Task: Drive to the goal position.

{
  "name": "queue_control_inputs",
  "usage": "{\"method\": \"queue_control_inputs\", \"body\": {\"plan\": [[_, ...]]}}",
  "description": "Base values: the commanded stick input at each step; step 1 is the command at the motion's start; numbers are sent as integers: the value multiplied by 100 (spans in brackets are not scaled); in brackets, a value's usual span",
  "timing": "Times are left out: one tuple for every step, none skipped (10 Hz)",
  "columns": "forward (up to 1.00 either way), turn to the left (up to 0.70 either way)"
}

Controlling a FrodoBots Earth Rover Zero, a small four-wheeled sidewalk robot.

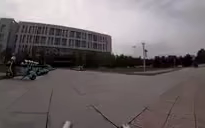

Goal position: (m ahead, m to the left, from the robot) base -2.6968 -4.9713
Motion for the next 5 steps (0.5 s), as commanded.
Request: {"method": "queue_control_inputs", "body": {"plan": [[70,8],[70,34],[70,35],[70,19],[70,2]]}}
